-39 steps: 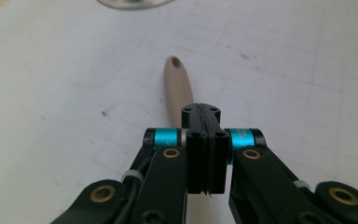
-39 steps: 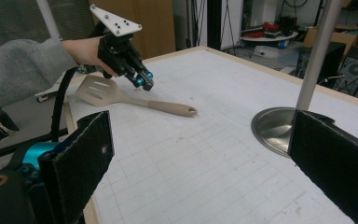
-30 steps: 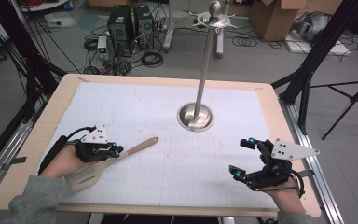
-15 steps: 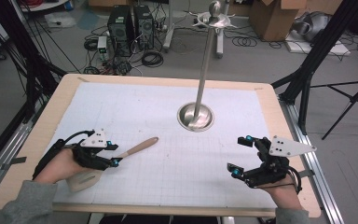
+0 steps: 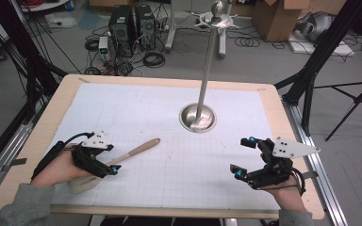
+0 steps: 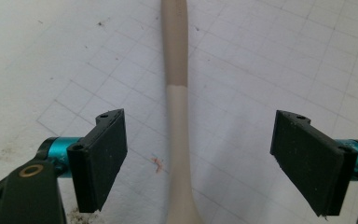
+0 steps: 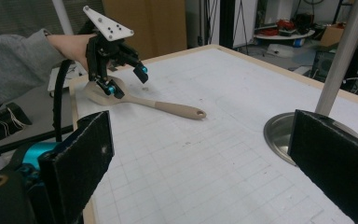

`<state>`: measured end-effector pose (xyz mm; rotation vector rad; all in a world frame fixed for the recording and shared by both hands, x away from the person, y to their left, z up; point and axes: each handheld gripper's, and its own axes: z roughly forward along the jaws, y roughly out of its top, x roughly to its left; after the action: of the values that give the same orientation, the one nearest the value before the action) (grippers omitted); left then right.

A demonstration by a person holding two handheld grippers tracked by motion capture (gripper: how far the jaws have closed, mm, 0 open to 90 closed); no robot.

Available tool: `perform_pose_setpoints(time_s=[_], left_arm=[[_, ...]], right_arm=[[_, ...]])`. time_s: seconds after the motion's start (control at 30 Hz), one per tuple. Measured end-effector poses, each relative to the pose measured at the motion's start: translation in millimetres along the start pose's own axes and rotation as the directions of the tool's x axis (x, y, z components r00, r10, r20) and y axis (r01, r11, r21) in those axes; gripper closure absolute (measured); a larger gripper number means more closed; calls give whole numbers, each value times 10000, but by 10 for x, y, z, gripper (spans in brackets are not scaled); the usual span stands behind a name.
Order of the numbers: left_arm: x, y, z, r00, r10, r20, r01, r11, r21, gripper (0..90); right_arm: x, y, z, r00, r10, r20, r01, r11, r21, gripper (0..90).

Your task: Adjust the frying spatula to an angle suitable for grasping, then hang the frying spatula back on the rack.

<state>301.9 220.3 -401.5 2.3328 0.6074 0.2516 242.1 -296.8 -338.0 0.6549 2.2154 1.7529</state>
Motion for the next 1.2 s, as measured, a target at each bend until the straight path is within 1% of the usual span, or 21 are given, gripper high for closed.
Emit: perform_pose_setpoints(time_s=[0.1,0.3,0.37,0.4,0.5,0.57,0.63,0.7,0.73,0.8,0.83,0.9,0.93,1.0,1.03,1.07,1.2], left_arm=[[7,-12,6,10000,24,-36,-24,9999,114,210],[22,-32,2,9999,-75,-73,77,9998,205,217],[18,-35,0,10000,-44,-74,46,9998,213,220],[15,-37,-4,10000,19,-77,-17,9995,307,222],[15,-42,-2,10000,3,-60,-1,9994,348,225],[33,-42,-8,9999,86,-142,-79,9988,494,236],[32,-42,-3,9998,30,-173,-22,9990,436,241],[39,-39,-4,9998,88,-157,-80,9985,542,257],[39,-33,7,9997,115,-221,-101,9980,621,262],[36,-30,12,9997,90,-230,-75,9978,661,269],[37,-28,17,9996,131,-263,-112,9974,708,279],[39,-24,26,9995,169,-271,-146,9966,813,292],[45,-23,38,9994,153,-320,-124,9959,895,316],[54,-25,49,9992,149,-361,-114,9956,935,336],[54,-25,49,9992,149,-361,-114,9956,935,347],[61,-25,56,9995,161,-273,-132,9946,1026,353],[61,-23,63,9995,207,-227,-180,9933,1142,389]], right_arm=[[-3,-1,2,10000,-24,-4,24,10000,6,58],[0,-5,3,10000,22,-17,-22,10000,39,58],[3,-7,9,10000,33,8,-33,10000,-3,58],[6,-7,7,10000,41,-4,-41,10000,51,58],[8,1,16,10000,-28,-37,28,10000,27,58],[7,5,19,10000,-67,-58,67,10000,41,58],[7,4,19,10000,-59,-59,59,10000,50,58],[7,-2,15,10000,-4,-32,4,10000,87,58],[6,-11,10,10000,-4,-20,4,9999,110,58],[7,-13,6,10000,1,-30,0,9999,102,58],[6,-12,4,10000,-58,5,58,10000,55,58],[19,-7,-7,10000,13,-1,-13,10000,51,58],[22,-5,-12,10000,-64,16,64,10000,60,58],[26,-8,-13,10000,-36,37,36,10000,62,58],[26,-8,-13,10000,-36,37,36,10000,62,58],[26,-16,-16,10000,-20,42,20,9999,100,58],[24,-23,-27,10000,-56,64,55,9999,100,58]])
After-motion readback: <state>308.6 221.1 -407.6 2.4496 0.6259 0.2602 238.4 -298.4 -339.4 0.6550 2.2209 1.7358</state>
